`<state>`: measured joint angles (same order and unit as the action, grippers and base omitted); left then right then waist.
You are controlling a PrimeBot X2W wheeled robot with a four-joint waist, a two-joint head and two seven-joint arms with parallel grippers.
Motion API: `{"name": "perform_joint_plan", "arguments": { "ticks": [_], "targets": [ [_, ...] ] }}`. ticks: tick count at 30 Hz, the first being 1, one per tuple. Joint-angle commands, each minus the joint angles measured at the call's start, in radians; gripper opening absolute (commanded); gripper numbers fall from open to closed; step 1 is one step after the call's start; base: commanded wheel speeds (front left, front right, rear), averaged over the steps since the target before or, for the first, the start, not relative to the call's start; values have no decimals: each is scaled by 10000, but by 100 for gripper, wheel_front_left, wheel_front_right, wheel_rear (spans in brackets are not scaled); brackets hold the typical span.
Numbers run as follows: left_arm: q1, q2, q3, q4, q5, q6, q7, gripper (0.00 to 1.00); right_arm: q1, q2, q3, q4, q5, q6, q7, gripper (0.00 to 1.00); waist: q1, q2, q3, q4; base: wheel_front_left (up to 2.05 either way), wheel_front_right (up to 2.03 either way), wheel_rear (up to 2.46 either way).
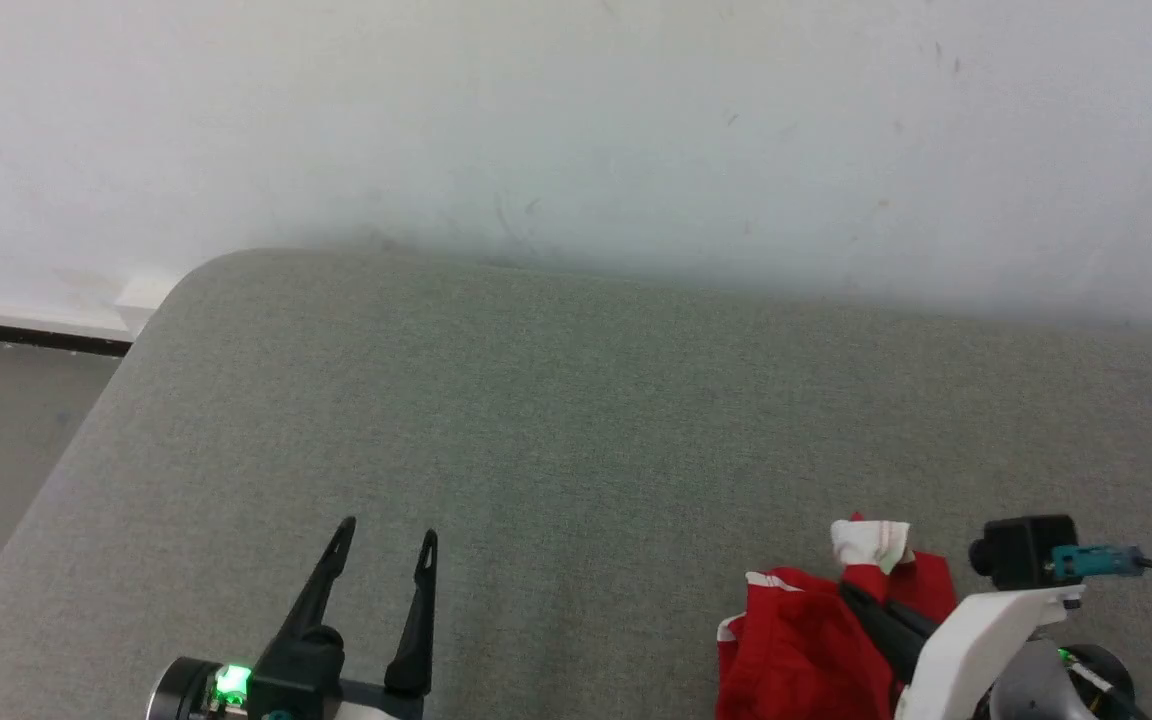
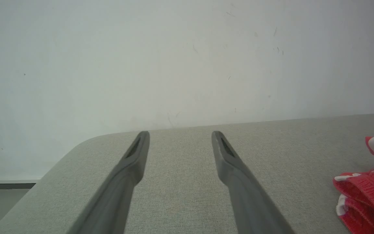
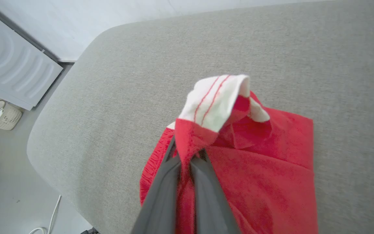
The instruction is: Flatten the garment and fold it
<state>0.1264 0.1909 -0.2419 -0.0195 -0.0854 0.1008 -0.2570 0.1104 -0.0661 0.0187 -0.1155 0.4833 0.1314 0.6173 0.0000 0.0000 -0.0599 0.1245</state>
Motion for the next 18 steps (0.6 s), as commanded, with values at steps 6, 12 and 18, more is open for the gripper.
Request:
{"name": "perform_joint_plan", "arguments": {
  "ticks": [6,12,18],
  "targets": [
    [66,-98,128,108,203,-265,-47,100,-211,149,769,835,-44,-7,-377,0,0,0,79,478,0,0,0],
    [-3,-174,213,226,239,-424,-47,100,-708,155,1458,2236,-61,-7,-1367,0,0,0,165,692,0,0,0],
    [-43,-266,335,319,257,-508,-47,100,-1232,157,2560,2650,-578,-7,-1880,100,0,0,244,715,0,0,0]
  ]
}}
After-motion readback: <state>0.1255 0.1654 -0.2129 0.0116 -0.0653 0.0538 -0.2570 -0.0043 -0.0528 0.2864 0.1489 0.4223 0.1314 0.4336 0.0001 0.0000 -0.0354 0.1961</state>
